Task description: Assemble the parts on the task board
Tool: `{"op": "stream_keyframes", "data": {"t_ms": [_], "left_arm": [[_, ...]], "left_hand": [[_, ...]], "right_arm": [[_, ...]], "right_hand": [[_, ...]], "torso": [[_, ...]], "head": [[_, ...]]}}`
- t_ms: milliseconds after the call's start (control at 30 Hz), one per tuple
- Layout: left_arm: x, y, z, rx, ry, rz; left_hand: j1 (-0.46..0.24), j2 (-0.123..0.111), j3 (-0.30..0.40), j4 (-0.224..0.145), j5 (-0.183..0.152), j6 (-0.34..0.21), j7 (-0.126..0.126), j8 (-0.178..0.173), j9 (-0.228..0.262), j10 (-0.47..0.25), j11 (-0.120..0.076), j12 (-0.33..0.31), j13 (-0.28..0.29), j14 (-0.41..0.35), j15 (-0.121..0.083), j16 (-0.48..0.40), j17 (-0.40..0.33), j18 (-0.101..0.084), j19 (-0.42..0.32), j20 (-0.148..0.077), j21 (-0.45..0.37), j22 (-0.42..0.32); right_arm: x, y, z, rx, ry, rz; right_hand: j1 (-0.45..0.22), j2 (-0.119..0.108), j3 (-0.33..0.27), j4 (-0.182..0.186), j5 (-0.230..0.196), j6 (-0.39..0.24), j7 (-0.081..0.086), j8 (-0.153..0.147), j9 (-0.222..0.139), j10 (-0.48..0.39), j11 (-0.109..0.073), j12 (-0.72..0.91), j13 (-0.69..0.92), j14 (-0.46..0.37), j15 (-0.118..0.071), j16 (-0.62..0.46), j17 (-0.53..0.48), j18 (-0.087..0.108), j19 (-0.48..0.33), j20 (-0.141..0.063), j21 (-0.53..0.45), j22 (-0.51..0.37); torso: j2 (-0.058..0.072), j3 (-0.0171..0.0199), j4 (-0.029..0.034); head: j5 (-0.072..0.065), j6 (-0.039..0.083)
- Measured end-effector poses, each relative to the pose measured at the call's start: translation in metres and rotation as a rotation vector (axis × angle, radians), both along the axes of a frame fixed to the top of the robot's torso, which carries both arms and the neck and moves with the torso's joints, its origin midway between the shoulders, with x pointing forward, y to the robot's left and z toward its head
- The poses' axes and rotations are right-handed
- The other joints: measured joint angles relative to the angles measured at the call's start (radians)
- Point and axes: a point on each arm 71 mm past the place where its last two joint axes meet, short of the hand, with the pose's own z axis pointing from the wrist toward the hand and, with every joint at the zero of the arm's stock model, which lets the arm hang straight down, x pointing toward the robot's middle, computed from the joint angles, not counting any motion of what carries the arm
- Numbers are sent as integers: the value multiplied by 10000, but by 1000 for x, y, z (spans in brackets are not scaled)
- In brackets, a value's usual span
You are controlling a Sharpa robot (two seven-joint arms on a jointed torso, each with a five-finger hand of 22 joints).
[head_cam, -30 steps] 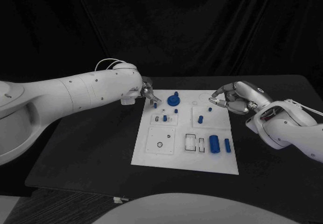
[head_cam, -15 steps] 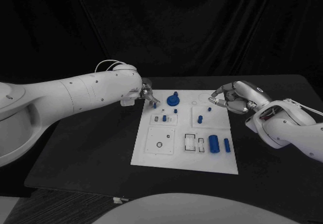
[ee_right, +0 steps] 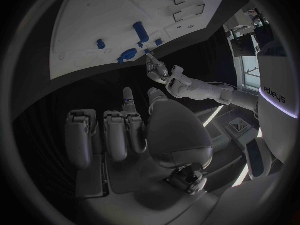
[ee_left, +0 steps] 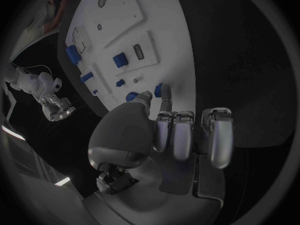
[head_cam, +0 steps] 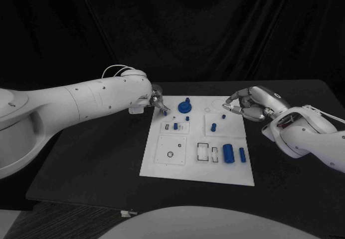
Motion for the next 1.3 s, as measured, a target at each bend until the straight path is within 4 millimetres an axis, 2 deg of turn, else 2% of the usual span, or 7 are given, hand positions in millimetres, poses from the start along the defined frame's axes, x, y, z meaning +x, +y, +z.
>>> {"op": "stream_keyframes", "data": {"t_ms": [333,400,833,867,967,1167,1300], "left_arm": [[0,-1,-2,-37,24,-45],[0,-2,-2,-52,18,-62],[0,-4,-2,-140,-7,-161],[0,-4,-2,-145,-8,-165],[0,-4,-2,-161,-8,-181],[1,-4,-2,-201,-14,-222],[1,-5,-2,-222,-20,-239]], "left_hand": [[172,-63,2,-2,468,0,0,-2,1,0,0,0,0,0,0,0,0,0,0,0,0,0],[196,-40,235,-233,663,-2,0,-2,1,0,0,0,0,0,0,0,0,-1,0,0,-1,0],[368,-105,459,-455,1281,-106,-105,-3,1,0,-2,0,0,0,-1,0,0,-1,0,-2,-2,0],[411,-148,756,-746,1483,-106,-105,-4,2,0,-3,0,0,0,-1,0,0,0,0,-2,-2,0],[474,-211,900,-648,1629,-106,-105,-4,3,0,-3,0,0,0,-1,0,0,-1,0,-2,-118,0],[473,-214,1410,-933,1784,-108,-102,-13,8,29,-107,0,0,0,-2,0,0,-1,0,-2,-119,0],[478,-232,1415,-938,2134,-196,-15,-12,92,35,-103,0,0,0,-1,0,0,0,0,-3,-194,0]], "right_arm": [[1,0,0,-15,-8,-14],[1,0,0,-18,-9,-15],[2,0,0,-25,-14,-17],[2,0,0,-25,-14,-18],[2,0,-1,-27,-15,-20],[2,0,-1,-31,-18,-23],[2,0,-1,-31,-20,-19]], "right_hand": [[0,0,0,0,0,0,0,0,6,0,0,0,0,0,0,0,0,1,0,0,0,0],[0,0,0,0,0,0,0,0,6,0,0,0,0,0,0,0,0,0,0,0,0,0],[0,0,0,0,0,1,0,0,8,0,0,0,0,0,0,0,0,0,0,0,0,0],[0,0,0,0,0,1,0,0,9,0,0,0,0,0,0,0,0,0,0,0,0,0],[0,0,0,0,0,1,0,0,10,0,0,0,0,0,0,0,0,0,0,0,0,0],[0,0,0,0,0,1,0,0,26,0,0,0,0,0,0,0,0,0,0,0,0,0],[0,0,0,0,0,1,0,0,26,0,0,0,0,0,0,0,0,0,0,0,0,0]], "torso": [[0,-1,-2],[-1,-1,-2],[-3,-2,-3],[-3,-2,-3],[-3,-2,-3],[-7,-2,-9],[-9,-1,-9]], "head": [[21,0],[21,0],[-1,0],[6,0],[11,0],[29,0],[50,0]]}}
